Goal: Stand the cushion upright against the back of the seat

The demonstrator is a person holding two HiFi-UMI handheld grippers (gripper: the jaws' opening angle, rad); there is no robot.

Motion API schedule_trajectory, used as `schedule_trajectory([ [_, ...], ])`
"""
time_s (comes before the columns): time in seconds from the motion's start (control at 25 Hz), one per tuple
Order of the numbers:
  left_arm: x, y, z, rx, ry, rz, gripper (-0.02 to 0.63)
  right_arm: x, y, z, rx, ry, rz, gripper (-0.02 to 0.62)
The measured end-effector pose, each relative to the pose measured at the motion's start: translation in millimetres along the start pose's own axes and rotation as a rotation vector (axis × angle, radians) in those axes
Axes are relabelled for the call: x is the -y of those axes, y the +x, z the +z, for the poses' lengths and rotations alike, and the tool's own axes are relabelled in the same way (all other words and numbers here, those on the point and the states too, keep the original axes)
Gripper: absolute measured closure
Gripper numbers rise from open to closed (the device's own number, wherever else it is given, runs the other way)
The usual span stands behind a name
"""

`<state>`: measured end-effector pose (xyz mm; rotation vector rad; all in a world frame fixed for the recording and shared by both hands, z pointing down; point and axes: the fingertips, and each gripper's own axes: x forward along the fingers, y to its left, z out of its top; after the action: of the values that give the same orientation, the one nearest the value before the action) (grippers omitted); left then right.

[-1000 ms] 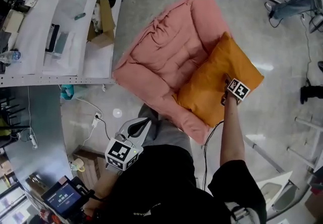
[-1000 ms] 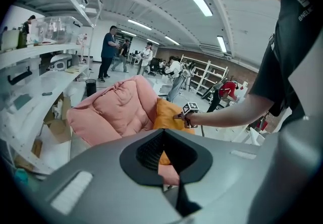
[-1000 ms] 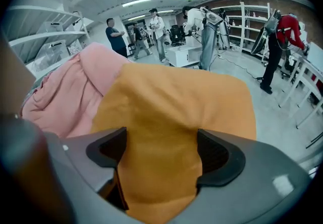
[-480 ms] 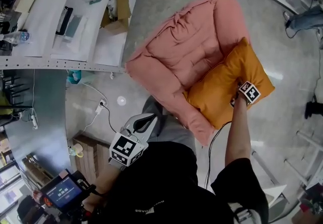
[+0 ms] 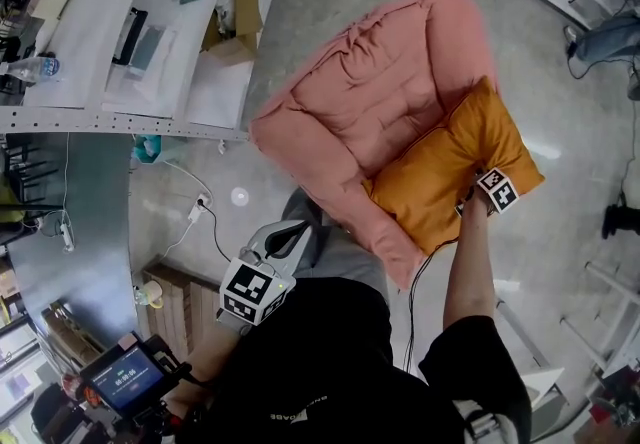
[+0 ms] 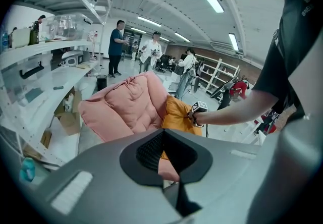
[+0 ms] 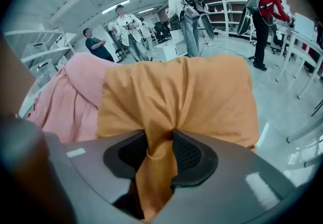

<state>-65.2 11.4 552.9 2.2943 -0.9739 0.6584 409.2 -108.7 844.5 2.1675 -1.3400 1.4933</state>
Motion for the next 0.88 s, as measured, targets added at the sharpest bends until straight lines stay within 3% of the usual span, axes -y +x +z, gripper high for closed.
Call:
schedule_trajectory([
  [0.36,7,3,10,0.010,0.019,-0.013,0.586,-11,-36,5,0.151,0.076,0.124,0.578],
  [0.88,18,6,20,0.037,0.049,-0.050,0.586,-18,-98,11,0.297,-0.006,0.218,0.589],
])
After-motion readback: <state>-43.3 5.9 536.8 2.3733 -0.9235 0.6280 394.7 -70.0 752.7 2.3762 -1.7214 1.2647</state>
